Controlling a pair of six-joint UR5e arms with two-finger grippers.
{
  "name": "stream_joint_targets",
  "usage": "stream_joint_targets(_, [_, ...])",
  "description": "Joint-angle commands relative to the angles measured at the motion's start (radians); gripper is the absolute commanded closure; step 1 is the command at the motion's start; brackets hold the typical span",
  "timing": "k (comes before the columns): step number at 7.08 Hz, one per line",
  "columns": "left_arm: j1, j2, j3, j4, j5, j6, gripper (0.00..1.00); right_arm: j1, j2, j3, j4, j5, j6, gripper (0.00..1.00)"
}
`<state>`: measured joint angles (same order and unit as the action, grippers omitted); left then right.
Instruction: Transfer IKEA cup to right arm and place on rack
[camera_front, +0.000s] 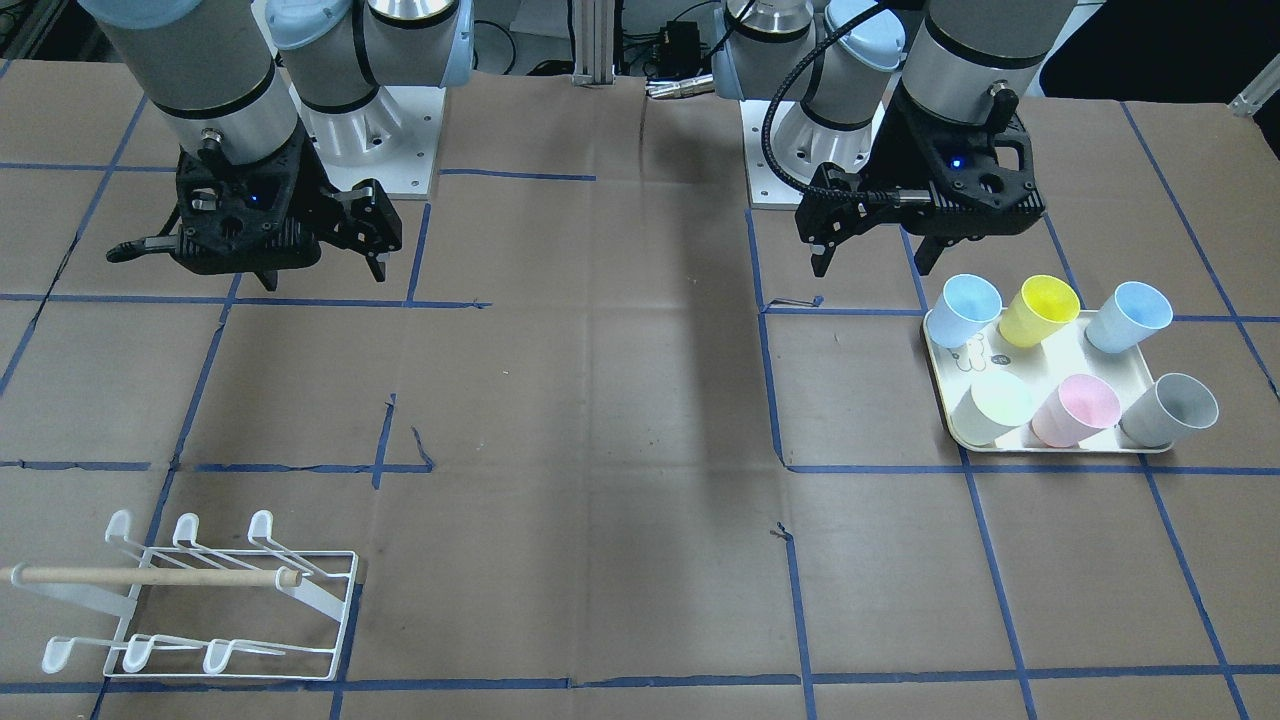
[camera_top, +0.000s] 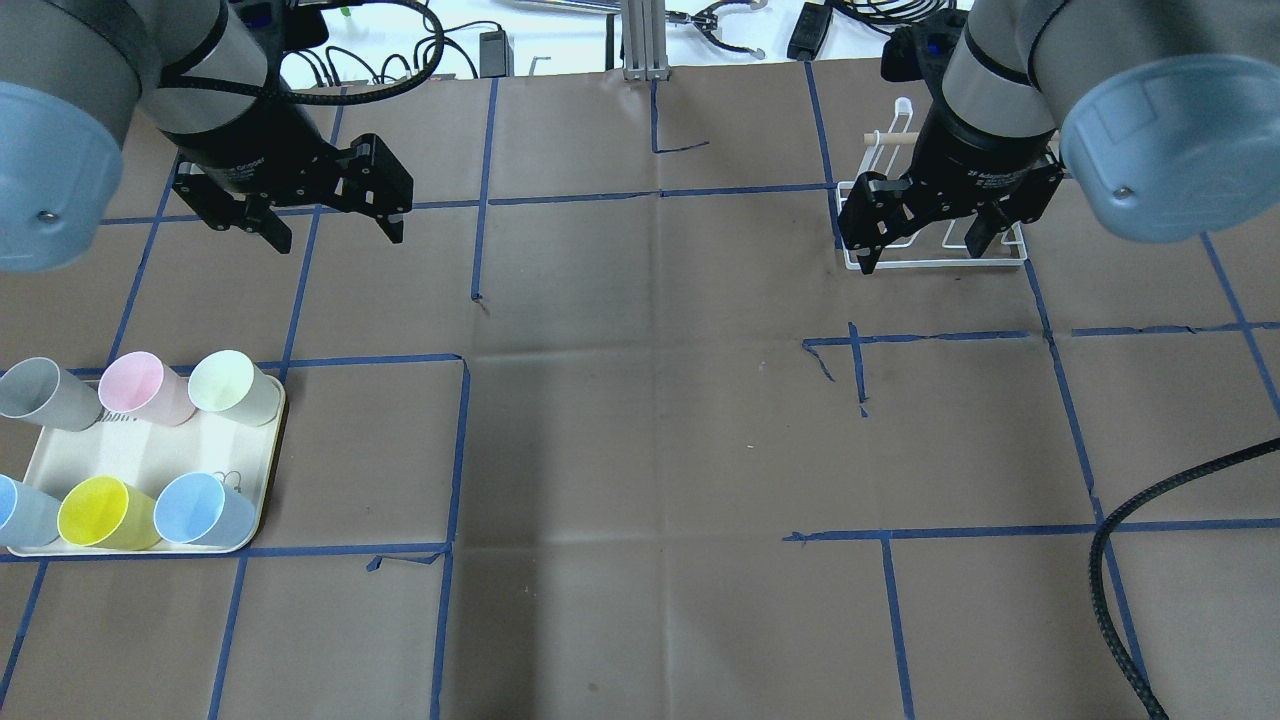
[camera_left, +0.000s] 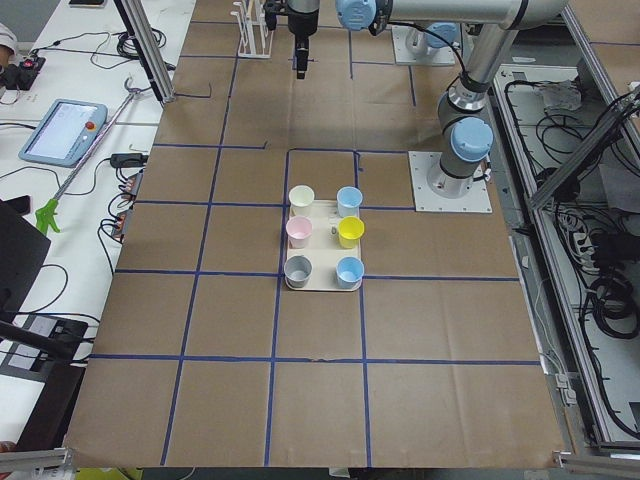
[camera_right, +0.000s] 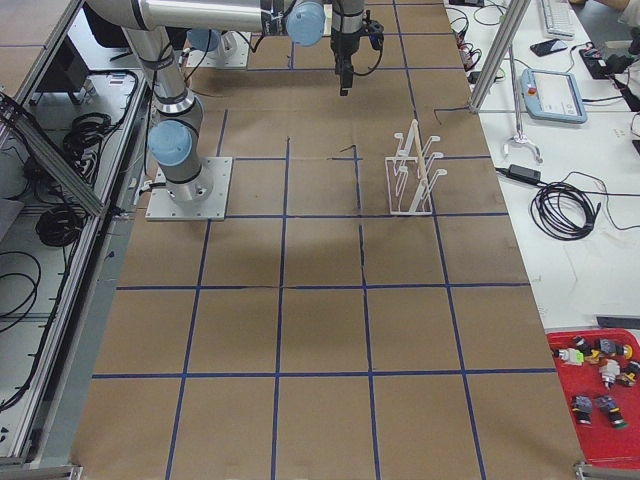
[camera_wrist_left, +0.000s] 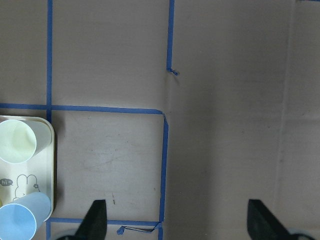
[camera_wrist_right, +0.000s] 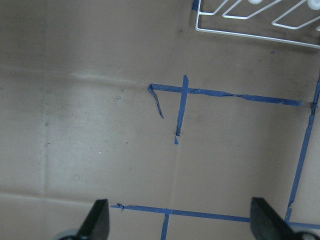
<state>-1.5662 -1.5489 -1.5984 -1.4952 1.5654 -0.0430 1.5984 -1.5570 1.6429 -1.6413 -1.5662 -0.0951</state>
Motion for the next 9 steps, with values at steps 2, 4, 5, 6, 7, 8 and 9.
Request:
stream_joint_targets(2, [0.0, 0.001, -0.006, 0.0, 0.001, 0.002, 0.0, 0.0, 0.0, 0.0, 0.0, 0.0, 0.0, 0.0])
stream_joint_targets(4, [0.0, 0.001, -0.005, 0.001, -0.001, 0.003, 0.0, 0.0, 0.002, 0.0, -0.002, 0.002, 0.0, 0.0])
stream_joint_targets(5, [0.0, 0.003, -0.009, 0.0, 0.001, 0.006, 0.0, 0.0, 0.002, 0.0, -0.002, 0.002, 0.0, 0.0])
stream_joint_targets(6, [0.0, 0.003, -0.018, 0.001, -0.001, 0.006, 0.0, 0.0, 0.002, 0.0, -0.002, 0.002, 0.0, 0.0])
stream_joint_targets(7, [0.0, 0.006, -0.02, 0.001, 0.001, 0.006, 0.0, 0.0, 0.002, 0.0, -0.002, 0.0, 0.0, 0.0])
stream_joint_targets(8, [0.0, 0.006, -0.023, 0.001, -0.001, 0.005, 0.0, 0.0, 0.002, 0.0, -0.002, 0.0, 0.0, 0.0])
stream_joint_targets(9, [0.0, 0.009, -0.028, 0.001, -0.001, 0.006, 0.0, 0.0, 0.002, 0.002, -0.002, -0.002, 0.0, 0.0])
